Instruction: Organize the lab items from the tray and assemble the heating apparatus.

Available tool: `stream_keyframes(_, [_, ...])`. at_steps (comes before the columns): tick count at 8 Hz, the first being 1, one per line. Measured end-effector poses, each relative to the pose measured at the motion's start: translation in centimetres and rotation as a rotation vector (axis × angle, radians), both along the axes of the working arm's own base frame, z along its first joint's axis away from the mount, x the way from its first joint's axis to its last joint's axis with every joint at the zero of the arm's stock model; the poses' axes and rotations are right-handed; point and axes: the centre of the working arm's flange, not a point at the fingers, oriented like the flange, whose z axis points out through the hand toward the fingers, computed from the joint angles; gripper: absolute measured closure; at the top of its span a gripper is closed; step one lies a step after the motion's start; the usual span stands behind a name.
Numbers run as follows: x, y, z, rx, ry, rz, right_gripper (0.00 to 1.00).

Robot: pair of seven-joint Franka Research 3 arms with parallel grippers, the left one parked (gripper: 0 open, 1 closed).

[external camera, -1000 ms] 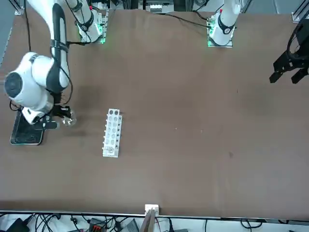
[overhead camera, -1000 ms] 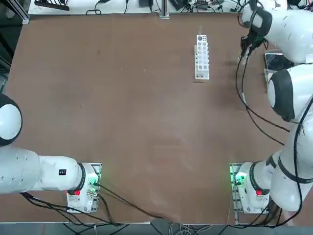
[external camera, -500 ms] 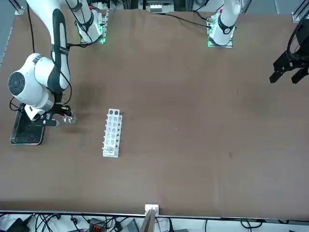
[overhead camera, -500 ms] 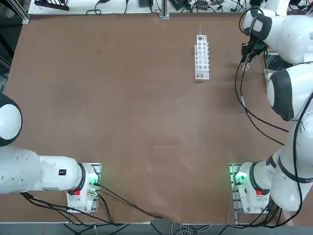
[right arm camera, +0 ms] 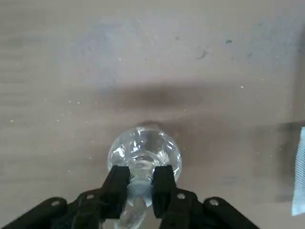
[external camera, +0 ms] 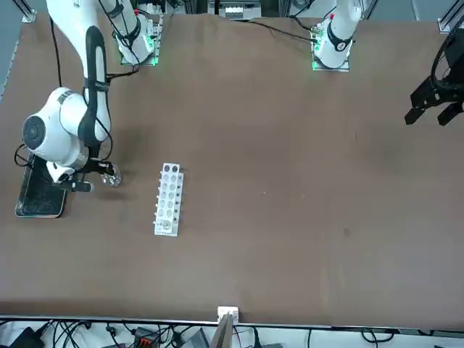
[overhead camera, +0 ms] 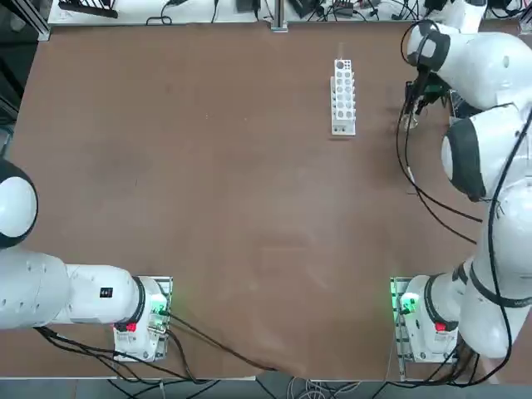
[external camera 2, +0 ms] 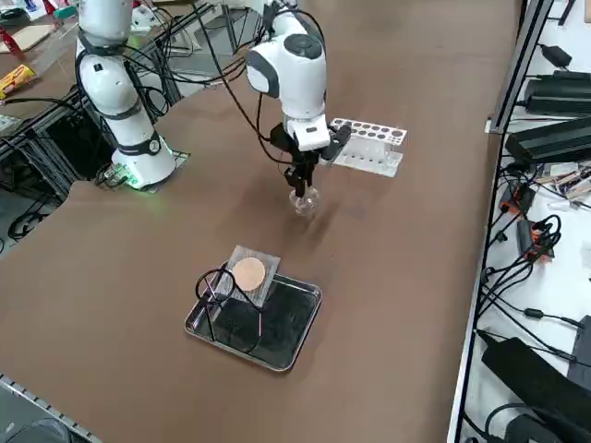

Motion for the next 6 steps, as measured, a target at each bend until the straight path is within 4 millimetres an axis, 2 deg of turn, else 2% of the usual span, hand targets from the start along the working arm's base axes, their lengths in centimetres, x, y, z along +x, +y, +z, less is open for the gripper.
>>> stream_keyframes(2, [-0.08,-0.20,-1.06,-0.012,0.012,-0.013,0.70])
stream_keyframes(4, [0.04,-0.25,-1.01,-0.013,0.010,-0.014,0.69])
stream_keyframes(6, [0.27,-0.24,-0.78,-0.013,0.003,-0.012,0.39])
